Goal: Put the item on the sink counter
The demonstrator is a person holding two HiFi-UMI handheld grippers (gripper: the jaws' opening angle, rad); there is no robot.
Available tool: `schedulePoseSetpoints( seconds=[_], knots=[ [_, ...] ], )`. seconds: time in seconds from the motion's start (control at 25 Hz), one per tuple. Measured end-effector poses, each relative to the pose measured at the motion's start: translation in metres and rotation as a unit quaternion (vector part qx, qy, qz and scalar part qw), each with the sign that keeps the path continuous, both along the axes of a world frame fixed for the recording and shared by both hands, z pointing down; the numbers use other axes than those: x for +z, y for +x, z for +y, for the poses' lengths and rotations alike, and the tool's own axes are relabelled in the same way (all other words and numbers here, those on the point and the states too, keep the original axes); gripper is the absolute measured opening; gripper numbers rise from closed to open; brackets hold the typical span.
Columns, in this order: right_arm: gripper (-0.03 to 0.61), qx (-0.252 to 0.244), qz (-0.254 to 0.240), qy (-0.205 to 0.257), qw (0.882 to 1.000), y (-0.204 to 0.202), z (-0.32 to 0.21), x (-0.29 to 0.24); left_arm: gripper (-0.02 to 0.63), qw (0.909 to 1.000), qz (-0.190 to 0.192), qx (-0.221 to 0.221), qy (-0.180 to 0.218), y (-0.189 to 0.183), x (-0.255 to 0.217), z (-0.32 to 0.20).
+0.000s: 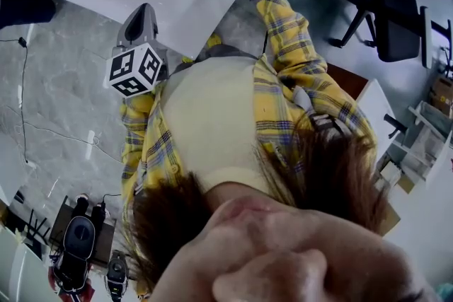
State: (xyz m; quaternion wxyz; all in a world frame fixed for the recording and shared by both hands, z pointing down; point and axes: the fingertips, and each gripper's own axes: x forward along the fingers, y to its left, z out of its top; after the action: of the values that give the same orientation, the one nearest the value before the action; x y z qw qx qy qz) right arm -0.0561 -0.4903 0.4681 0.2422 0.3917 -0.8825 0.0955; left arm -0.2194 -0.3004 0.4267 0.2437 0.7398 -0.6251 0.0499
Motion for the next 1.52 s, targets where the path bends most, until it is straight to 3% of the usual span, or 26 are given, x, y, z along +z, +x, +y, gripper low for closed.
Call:
schedulePoseSetpoints(
  seconds=[0.72, 1.52],
  knots=[
    [0.337, 0.021, -0.056, 0.027, 0.998, 0.016, 0.043, -0.047, 0.006, 0.9994, 0.0, 0.03, 0.016, 0.009, -0.006, -0.007],
    [0.316, -0.009, -0.105, 0.023, 0.994, 0.002, 0.102, -0.067, 0.006, 0.9986, 0.007, 0.032, 0.041, 0.016, -0.017, -0.001]
  ],
)
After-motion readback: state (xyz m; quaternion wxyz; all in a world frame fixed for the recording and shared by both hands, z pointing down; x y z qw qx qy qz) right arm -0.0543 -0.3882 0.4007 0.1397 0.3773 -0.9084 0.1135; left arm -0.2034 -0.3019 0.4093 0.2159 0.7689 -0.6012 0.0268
